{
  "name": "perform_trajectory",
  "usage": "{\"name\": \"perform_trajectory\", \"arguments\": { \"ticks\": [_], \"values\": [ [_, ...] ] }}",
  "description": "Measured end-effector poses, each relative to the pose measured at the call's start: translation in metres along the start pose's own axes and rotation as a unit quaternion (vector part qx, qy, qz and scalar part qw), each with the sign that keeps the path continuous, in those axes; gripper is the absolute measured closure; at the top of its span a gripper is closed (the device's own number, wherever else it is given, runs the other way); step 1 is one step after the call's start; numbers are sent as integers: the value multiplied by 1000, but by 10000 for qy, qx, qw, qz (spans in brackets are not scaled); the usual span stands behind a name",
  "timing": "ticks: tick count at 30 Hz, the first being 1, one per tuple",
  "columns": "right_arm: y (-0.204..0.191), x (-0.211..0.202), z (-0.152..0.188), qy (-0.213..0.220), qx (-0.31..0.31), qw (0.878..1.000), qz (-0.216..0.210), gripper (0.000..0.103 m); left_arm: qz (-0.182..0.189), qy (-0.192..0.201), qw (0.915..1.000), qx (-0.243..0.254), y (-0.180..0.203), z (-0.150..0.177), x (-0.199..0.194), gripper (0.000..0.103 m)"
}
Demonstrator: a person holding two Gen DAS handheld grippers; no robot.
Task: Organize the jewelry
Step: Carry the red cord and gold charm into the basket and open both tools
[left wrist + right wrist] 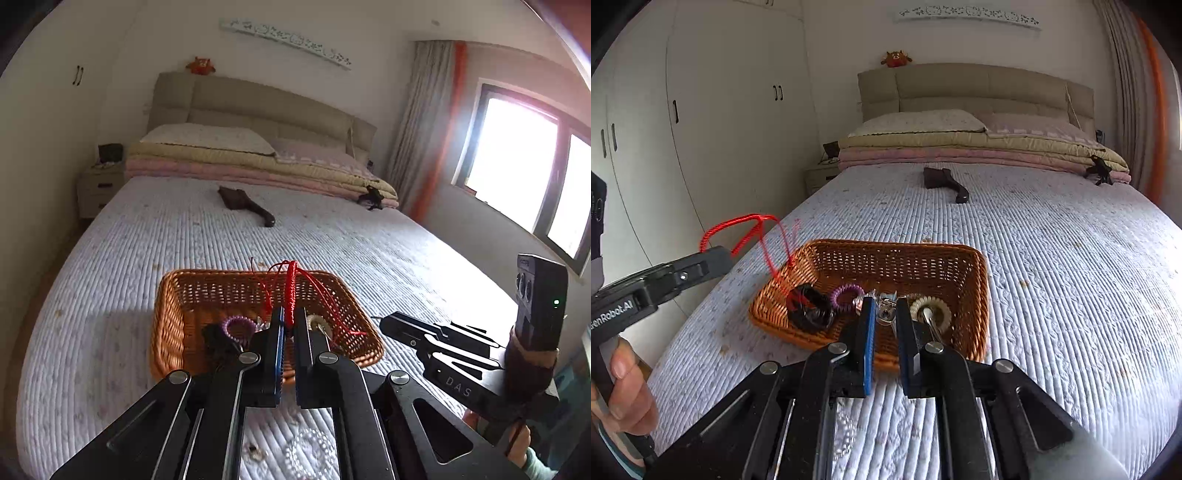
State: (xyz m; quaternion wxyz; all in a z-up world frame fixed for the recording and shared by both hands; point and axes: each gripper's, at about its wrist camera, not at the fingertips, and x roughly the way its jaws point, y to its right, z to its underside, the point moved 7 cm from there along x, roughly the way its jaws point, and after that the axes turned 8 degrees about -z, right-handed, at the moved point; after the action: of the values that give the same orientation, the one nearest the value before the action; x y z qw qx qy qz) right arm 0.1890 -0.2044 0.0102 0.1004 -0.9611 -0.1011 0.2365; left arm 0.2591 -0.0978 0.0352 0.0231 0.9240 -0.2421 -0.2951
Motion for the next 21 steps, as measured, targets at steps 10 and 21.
{"name": "perform_trajectory", "arguments": {
  "ticks": [10,21],
  "values": [
    [57,124,-11,-989,880,9911,-97,91,-639,-1294,9894,-147,-17,1,142,99],
    [64,153,3,-1506,869,9848,38,89,-735,-1863,9795,-232,-23,30,181,97]
  ]
}}
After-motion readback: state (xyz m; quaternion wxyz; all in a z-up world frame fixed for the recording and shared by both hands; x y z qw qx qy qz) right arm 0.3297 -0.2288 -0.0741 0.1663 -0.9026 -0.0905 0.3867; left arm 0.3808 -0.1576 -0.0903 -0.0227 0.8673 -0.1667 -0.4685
